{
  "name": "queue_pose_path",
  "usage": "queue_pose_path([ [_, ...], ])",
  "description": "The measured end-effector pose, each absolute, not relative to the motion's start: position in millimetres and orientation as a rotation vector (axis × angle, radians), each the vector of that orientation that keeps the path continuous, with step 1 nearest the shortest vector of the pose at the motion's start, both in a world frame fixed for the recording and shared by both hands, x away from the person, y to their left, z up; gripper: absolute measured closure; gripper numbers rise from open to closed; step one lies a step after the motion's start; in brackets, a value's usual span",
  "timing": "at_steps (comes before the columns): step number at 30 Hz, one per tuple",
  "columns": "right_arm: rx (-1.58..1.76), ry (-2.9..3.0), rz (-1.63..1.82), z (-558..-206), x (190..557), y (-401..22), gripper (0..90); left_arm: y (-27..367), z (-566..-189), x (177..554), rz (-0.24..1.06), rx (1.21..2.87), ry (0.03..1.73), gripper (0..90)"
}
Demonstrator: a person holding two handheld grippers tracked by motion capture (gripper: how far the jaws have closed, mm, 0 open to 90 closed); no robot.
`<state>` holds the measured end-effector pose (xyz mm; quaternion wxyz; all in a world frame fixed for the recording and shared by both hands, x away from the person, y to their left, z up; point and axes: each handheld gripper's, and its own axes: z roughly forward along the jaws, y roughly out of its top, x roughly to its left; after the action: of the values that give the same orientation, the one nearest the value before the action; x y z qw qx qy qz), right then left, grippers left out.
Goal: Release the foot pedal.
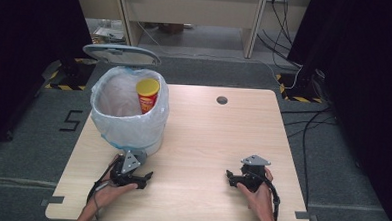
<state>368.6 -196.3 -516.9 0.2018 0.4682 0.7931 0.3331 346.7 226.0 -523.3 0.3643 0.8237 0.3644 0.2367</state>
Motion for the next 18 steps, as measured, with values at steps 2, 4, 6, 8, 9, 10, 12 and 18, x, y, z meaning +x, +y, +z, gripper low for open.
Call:
queue_pose_path([
  [2, 1.307, 2.215, 0.930, -516.9, 368.6, -196.3, 13.2, 226.0, -523.3, 346.8, 0.608, 2.120, 0.937, 14.5],
  [4, 1.308, 2.215, 0.930, -516.9, 368.7, -196.3, 13.1, 226.0, -523.2, 346.8, 0.608, 2.120, 0.937, 14.5],
  [6, 1.309, 2.215, 0.930, -516.9, 368.7, -196.2, 13.0, 225.9, -523.1, 347.0, 0.607, 2.121, 0.937, 14.5],
  [8, 1.307, 2.214, 0.930, -517.0, 368.9, -196.3, 12.9, 226.2, -523.1, 346.9, 0.607, 2.122, 0.935, 14.5],
  [9, 1.309, 2.213, 0.930, -517.0, 368.8, -196.1, 12.9, 226.4, -523.1, 347.0, 0.606, 2.123, 0.933, 14.5],
  [10, 1.307, 2.214, 0.930, -517.0, 368.9, -196.2, 12.9, 226.9, -522.9, 347.1, 0.606, 2.128, 0.928, 14.5],
  [12, 1.307, 2.214, 0.930, -517.0, 368.9, -196.3, 12.9, 227.5, -523.3, 346.9, 0.606, 2.127, 0.923, 14.5],
  [18, 1.307, 2.214, 0.930, -517.1, 368.9, -196.2, 12.8, 227.2, -523.2, 346.8, 0.607, 2.127, 0.926, 14.5],
])
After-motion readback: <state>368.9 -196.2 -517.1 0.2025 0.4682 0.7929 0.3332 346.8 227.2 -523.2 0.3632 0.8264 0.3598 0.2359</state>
